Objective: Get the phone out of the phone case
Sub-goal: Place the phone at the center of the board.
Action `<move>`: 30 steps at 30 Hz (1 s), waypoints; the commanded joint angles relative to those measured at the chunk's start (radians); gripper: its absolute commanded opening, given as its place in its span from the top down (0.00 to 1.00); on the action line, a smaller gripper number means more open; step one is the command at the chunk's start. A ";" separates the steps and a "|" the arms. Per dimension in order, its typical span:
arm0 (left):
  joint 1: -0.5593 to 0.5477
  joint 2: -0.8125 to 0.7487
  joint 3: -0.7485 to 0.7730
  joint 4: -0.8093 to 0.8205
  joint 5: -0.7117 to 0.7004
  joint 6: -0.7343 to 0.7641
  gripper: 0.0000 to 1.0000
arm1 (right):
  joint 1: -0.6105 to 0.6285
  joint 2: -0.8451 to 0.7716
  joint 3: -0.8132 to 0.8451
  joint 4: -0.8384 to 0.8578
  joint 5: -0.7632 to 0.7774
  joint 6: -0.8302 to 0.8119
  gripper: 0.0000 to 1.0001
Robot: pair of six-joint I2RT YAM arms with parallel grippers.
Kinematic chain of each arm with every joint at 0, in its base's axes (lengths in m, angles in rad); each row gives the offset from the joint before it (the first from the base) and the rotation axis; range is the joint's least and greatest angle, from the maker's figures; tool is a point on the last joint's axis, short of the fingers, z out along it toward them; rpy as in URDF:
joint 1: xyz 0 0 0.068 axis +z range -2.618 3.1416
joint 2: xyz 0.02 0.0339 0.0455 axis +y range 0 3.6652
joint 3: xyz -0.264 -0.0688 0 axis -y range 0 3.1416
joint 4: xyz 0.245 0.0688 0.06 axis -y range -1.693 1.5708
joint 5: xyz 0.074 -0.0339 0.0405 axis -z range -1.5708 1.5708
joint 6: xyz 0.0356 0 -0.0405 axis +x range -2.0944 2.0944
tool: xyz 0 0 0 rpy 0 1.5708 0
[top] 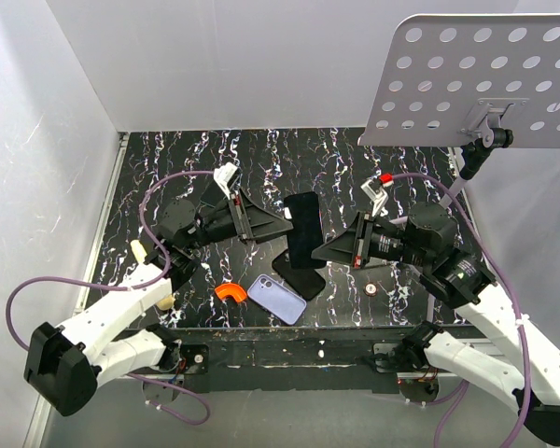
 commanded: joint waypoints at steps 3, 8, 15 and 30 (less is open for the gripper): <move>-0.047 0.017 0.027 0.160 -0.075 -0.069 0.50 | 0.004 -0.018 -0.013 0.177 0.088 0.044 0.99; -0.053 0.026 0.021 0.191 -0.098 -0.084 0.55 | 0.005 0.002 -0.030 0.213 0.079 0.067 0.99; -0.053 0.095 0.041 0.268 -0.073 -0.119 0.73 | 0.005 0.013 -0.050 0.262 0.082 0.085 0.99; 0.140 0.276 0.583 -1.142 -0.279 0.947 1.00 | 0.007 -0.027 0.051 -0.272 0.283 -0.134 0.23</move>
